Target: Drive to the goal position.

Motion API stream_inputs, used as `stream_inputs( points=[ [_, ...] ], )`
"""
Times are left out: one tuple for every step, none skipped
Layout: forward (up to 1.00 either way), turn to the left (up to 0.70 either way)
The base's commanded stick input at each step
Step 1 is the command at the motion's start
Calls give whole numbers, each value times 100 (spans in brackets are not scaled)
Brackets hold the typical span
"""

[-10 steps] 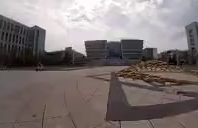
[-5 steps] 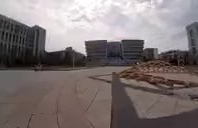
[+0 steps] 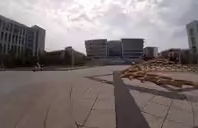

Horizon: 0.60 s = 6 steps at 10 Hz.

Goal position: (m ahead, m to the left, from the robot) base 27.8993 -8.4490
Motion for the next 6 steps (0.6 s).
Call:
stream_inputs(
  points=[
    [70,0],
    [70,0],
    [70,0],
    [70,0],
    [70,0],
    [70,1]
  ],
)
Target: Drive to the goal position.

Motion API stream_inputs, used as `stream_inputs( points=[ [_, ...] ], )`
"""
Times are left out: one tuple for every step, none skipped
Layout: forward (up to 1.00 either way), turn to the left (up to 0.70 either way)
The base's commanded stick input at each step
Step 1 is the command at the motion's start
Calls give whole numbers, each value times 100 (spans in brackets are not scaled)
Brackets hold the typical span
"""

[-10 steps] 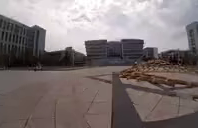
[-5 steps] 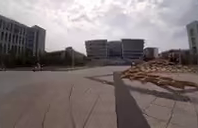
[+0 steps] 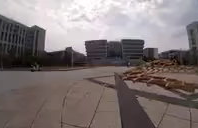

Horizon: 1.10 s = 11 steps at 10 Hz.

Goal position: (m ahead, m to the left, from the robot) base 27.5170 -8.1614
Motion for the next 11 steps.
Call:
stream_inputs(
  points=[
    [70,11],
    [70,20],
    [70,16],
    [70,4],
    [70,0],
    [70,0],
    [70,0],
    [70,0],
    [70,0],
    [70,0],
    [70,0]
  ],
)
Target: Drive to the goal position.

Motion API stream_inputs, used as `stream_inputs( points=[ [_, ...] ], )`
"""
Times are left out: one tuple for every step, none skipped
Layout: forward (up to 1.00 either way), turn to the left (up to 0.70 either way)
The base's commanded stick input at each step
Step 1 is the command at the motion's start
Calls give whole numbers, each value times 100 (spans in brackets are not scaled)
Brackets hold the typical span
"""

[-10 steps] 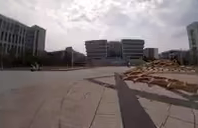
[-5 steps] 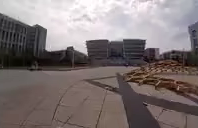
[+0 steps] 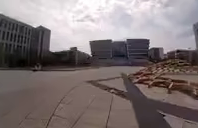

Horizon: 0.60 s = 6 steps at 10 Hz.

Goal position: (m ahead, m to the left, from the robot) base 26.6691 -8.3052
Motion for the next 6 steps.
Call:
stream_inputs(
  points=[
    [70,0],
    [70,0],
    [70,0],
    [70,0],
    [70,0],
    [70,0]
  ],
)
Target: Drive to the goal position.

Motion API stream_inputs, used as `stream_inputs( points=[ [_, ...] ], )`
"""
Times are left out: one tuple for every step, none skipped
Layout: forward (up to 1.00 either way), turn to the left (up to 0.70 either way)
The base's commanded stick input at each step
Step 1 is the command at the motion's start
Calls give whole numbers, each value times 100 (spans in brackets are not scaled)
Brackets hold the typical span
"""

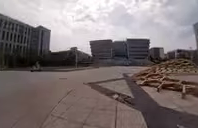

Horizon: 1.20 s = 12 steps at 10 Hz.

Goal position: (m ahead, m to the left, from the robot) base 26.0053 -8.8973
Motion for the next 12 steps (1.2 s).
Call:
stream_inputs(
  points=[
    [70,0],
    [70,0],
    [70,0],
    [70,0],
    [70,0],
    [70,0],
    [70,0],
    [70,0],
    [70,0],
    [70,0],
    [70,0],
    [70,0]
  ],
)
